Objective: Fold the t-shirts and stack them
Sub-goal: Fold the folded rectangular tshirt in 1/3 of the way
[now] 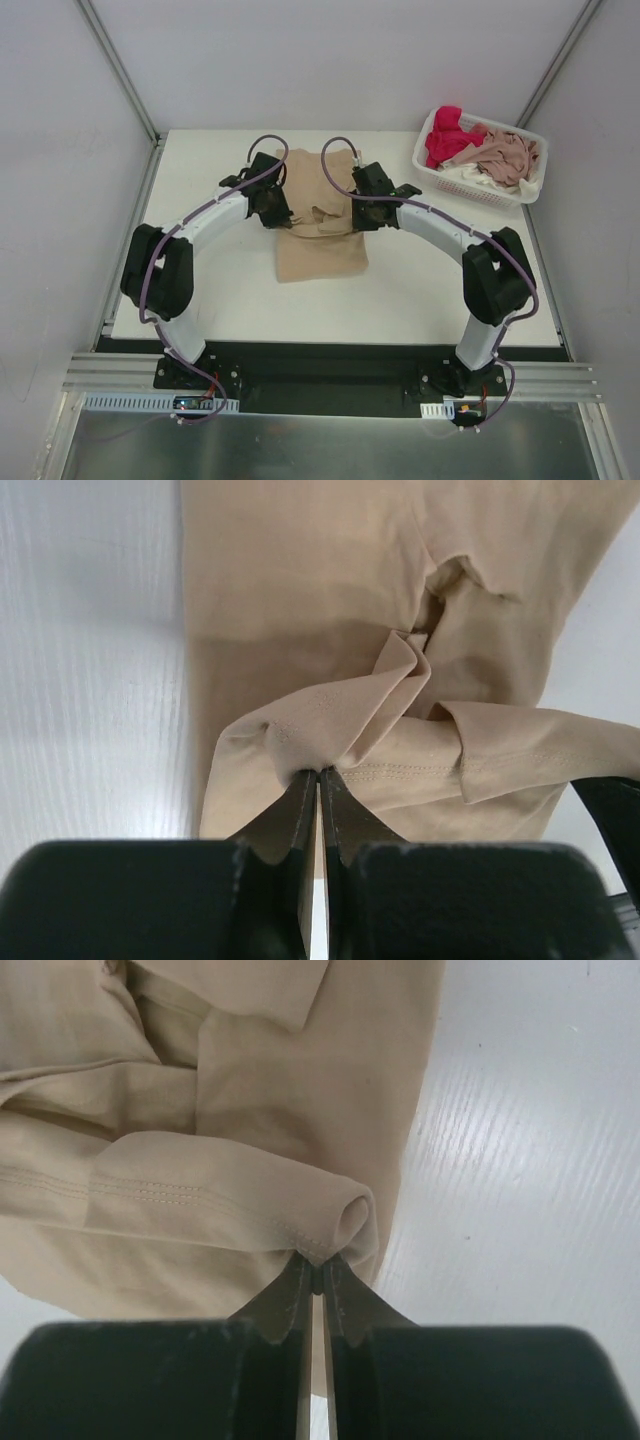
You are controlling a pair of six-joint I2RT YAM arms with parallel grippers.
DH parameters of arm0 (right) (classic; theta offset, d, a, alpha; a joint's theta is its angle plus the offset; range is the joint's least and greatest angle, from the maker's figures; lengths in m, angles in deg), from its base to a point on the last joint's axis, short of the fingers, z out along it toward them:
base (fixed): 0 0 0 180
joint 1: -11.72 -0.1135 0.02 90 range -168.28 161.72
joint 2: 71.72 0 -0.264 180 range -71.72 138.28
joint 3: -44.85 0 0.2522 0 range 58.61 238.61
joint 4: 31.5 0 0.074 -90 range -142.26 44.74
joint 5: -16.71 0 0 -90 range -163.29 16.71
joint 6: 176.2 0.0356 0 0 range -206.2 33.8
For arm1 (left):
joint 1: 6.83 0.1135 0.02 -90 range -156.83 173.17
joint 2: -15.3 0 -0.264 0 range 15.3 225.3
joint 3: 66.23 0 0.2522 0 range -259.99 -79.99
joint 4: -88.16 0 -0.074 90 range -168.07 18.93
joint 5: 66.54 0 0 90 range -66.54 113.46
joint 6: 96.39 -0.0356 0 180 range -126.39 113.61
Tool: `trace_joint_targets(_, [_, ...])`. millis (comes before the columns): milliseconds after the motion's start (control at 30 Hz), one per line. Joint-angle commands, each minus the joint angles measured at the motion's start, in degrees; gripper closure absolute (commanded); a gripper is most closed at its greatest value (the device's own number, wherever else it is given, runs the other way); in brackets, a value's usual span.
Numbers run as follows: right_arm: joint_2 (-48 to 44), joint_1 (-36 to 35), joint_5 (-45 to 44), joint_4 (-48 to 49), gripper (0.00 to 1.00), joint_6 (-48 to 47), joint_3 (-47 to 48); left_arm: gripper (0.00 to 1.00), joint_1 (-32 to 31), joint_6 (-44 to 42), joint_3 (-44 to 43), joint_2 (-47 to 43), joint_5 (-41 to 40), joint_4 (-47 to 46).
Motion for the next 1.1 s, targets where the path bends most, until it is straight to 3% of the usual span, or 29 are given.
trace_joint_targets(0, [4.14,2.74,4.87,2.58,0.93,-1.55,5.98,1.0,1.4,-2.34,-4.63,3.31,0.3,-0.12])
trace_joint_targets(133, [9.23,4.32,7.43,2.41,0.88,-2.08,9.58,0.94,2.45,-2.78,-7.36,6.74,0.38,-0.03])
trace_joint_targets(233, [10.91,5.47,8.92,1.79,0.84,-1.64,11.0,0.84,3.15,-3.57,-9.56,9.2,2.23,-0.03])
trace_joint_targets(267, [11.0,5.99,9.53,1.44,0.72,-1.64,11.27,0.77,3.42,-3.83,-10.0,9.91,2.49,-0.03])
trace_joint_targets(300, [11.09,6.0,10.06,1.18,0.6,-1.73,11.53,0.56,3.51,-4.18,-10.53,10.0,3.02,-0.03])
trace_joint_targets(367, [10.48,6.44,11.12,-0.04,0.32,-1.81,12.06,0.41,3.6,-4.19,-10.36,9.13,4.16,-0.03])
trace_joint_targets(400, [9.95,6.44,11.56,-0.23,0.3,-1.99,11.88,0.31,3.6,-4.28,-9.66,8.43,4.42,-0.03])
trace_joint_targets(467, [6.88,6.26,13.83,0.47,0.13,-1.82,9.53,0.2,3.59,-3.93,-7.56,5.19,5.22,-0.03])
trace_joint_targets(500, [3.91,6.26,14.89,1.26,0.02,-1.47,8.29,0.08,3.51,-3.4,-6.67,3.86,5.3,-0.03])
trace_joint_targets(533, [2.4,6.09,15.86,3.09,0.03,-1.2,6.54,0.01,3.51,-3.14,-5.53,2.37,5.31,-0.03])
trace_joint_targets(767, [-7.45,2.23,21.57,8.38,0.03,1.35,-5.16,0.01,2.28,0.9,10.17,-16.94,3.46,-0.38])
trace_joint_targets(867, [-5.97,-1.8,20.36,8.65,0.03,1.96,-3.86,0.01,0.87,3.71,17.99,-25.12,2.85,-0.56])
trace_joint_targets(1067, [5.53,-6.04,21.84,11.45,0.03,6.53,5.19,0.01,-1.59,8.72,30.58,-37.7,0.65,-0.73])
